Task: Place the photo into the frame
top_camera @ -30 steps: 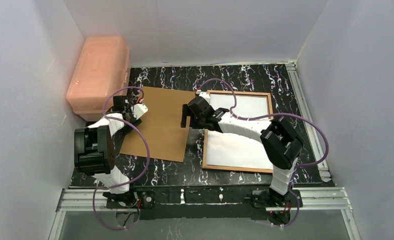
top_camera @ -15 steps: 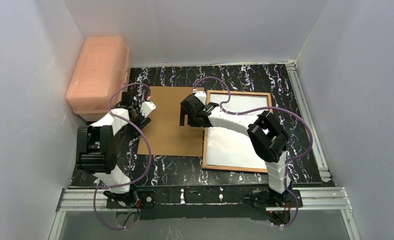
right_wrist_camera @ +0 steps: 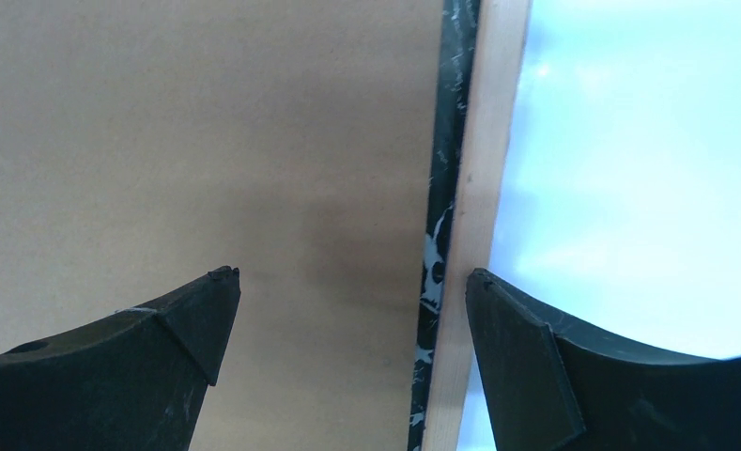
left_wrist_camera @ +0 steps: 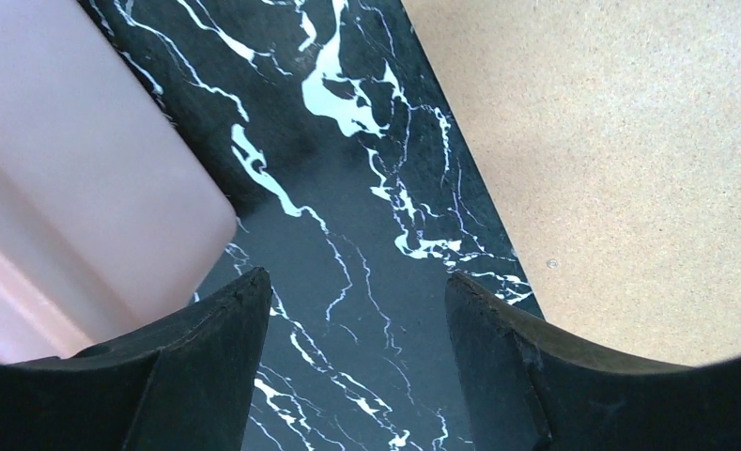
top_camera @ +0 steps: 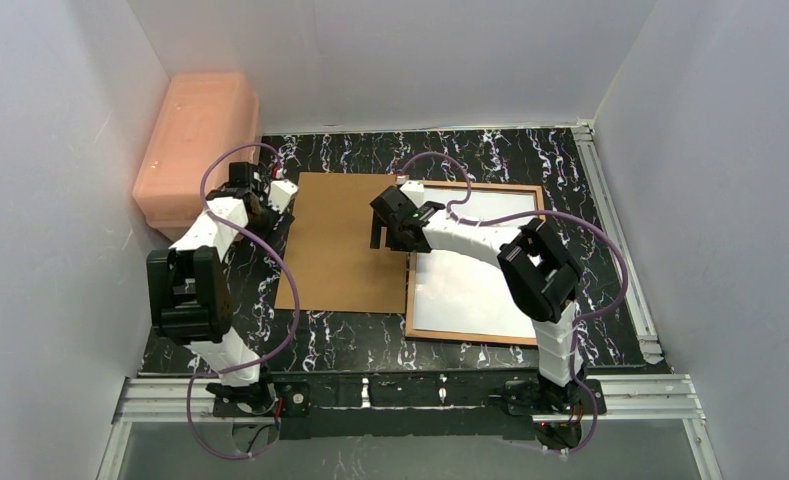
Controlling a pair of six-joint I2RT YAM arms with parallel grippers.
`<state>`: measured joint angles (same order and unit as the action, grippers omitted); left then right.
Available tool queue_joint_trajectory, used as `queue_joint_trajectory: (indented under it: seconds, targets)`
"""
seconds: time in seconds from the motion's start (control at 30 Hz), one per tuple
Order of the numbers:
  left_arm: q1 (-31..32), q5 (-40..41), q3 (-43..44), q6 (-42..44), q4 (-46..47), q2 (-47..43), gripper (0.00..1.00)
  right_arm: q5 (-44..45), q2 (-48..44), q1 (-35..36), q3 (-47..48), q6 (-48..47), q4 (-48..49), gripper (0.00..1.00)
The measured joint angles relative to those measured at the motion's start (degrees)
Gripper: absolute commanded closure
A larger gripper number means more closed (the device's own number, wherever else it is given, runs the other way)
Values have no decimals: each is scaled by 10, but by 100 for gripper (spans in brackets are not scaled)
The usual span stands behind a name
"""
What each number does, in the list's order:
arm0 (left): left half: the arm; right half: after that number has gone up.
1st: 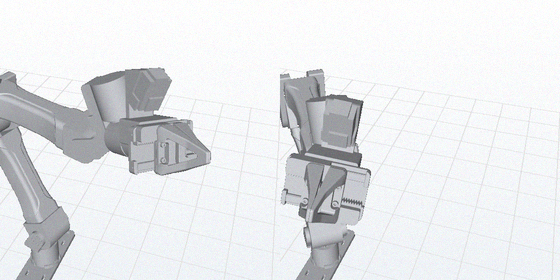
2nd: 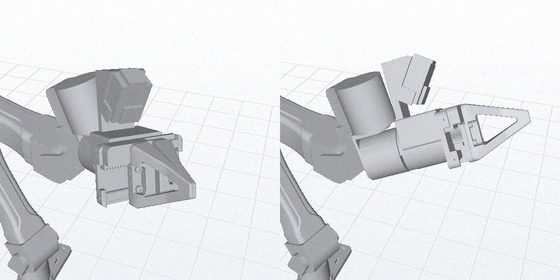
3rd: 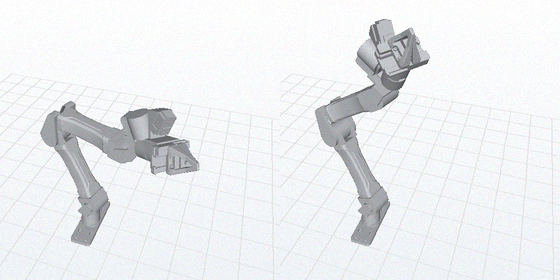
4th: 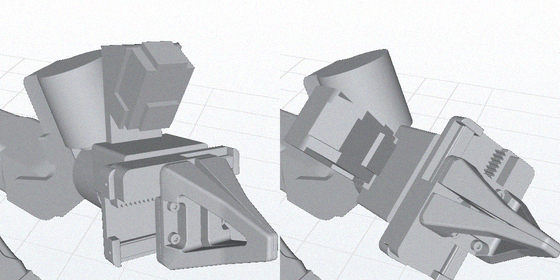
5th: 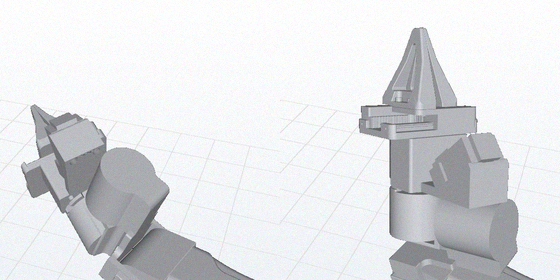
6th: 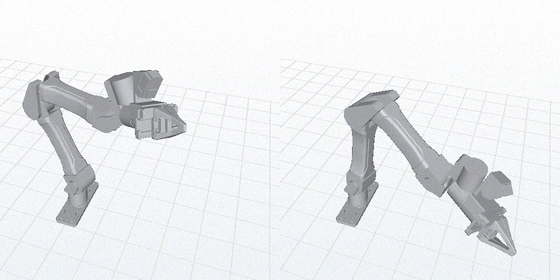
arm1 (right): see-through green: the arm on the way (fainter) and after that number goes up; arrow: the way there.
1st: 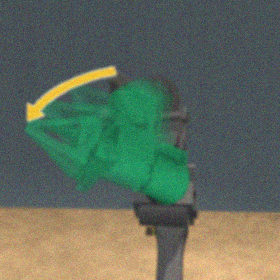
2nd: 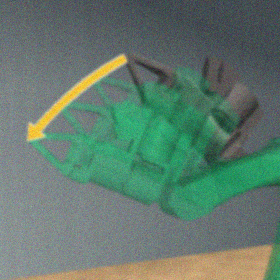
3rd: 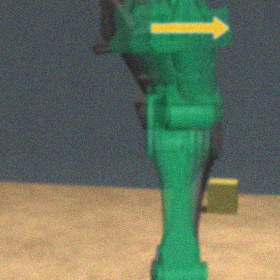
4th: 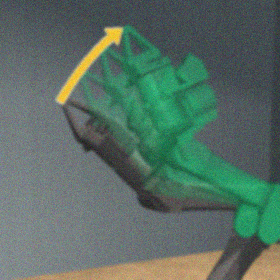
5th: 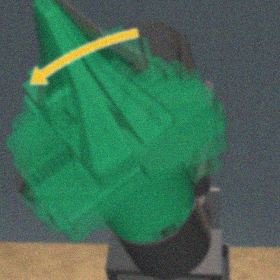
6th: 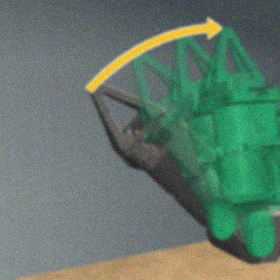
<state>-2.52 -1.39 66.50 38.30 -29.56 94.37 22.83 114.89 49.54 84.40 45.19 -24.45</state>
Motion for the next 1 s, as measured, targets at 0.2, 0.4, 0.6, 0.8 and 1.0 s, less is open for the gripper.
queue_joint_trajectory:
  seconds: [0.2,0.4,0.6,0.8,1.0]
  targets:
    - [0,2,0,-13,-12,10,34,-6,-1,-19,-2,-3,2,1]
    - [0,5,0,-19,-15,10,34,-5,-1,-3,3,-10,-2,1]
    - [0,6,0,-23,-18,10,42,-6,-1,19,17,-15,1,1]
    - [0,6,0,-23,-17,10,43,-5,0,19,21,-15,-5,1]
    - [0,6,-2,-24,-17,10,42,-7,13,18,21,-14,-5,1]
